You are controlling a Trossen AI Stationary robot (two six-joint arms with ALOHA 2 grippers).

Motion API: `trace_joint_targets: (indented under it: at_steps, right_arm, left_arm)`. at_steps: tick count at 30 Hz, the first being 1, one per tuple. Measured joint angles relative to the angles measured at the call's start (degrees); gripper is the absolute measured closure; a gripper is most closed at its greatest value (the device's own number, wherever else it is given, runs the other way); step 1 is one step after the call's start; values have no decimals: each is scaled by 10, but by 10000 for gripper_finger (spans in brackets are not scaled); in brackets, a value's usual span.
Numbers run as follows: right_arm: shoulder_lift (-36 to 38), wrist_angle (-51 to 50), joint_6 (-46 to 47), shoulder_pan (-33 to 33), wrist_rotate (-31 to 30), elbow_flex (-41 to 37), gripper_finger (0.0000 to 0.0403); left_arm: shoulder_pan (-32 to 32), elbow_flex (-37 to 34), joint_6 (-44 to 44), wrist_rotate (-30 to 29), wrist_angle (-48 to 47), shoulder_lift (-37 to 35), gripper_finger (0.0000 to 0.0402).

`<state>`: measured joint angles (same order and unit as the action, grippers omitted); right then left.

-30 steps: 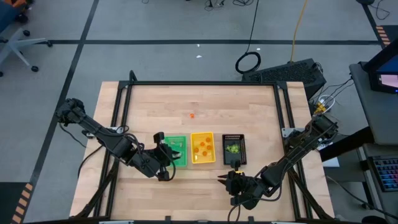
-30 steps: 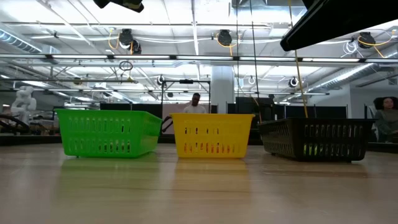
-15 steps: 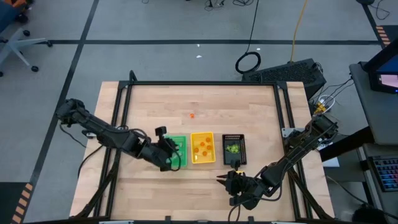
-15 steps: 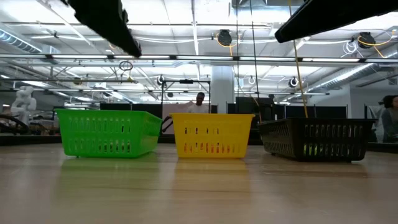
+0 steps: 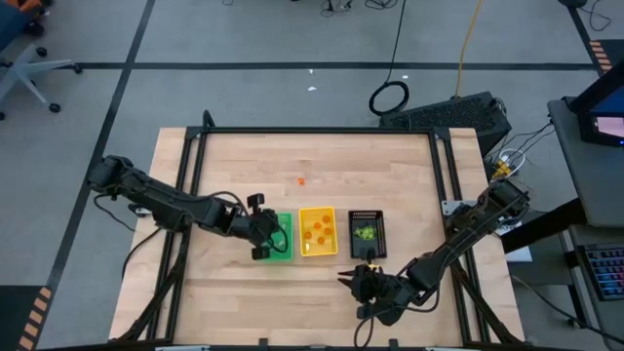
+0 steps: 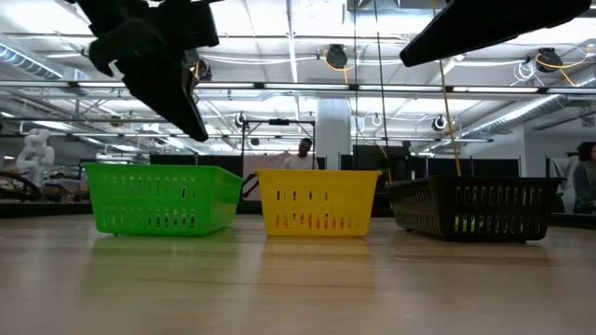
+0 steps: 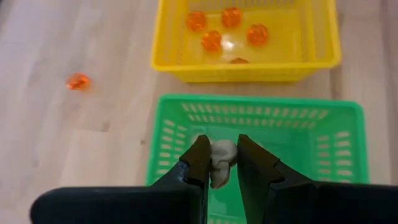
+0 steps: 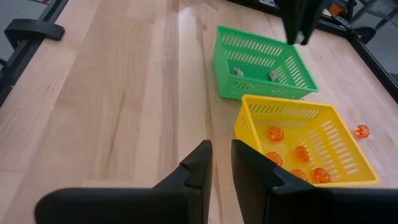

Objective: Sort Halloween decoration
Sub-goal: Put the white skull toy into the green basket, then put the orange pumpkin toy into the yellow basket

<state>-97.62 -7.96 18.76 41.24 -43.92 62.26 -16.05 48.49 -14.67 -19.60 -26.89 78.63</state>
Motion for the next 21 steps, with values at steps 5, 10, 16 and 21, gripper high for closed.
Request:
trace_joint_targets:
  at_steps: [5,10,16,21]
  right_arm:
    - [0,0,-1,-4,1,0,355]
    - [0,0,-5,-8,2,0,355]
    - [0,0,-15,-8,2,0,355]
    - [0,0,-15,-8,2,0,355]
  left_arm:
    - [0,-20,1,38,37,0,341]
    - [0,-40,1,52,67,0,306]
    - [0,-41,0,51,74,0,264]
    - [4,-41,1,34,79,-2,246]
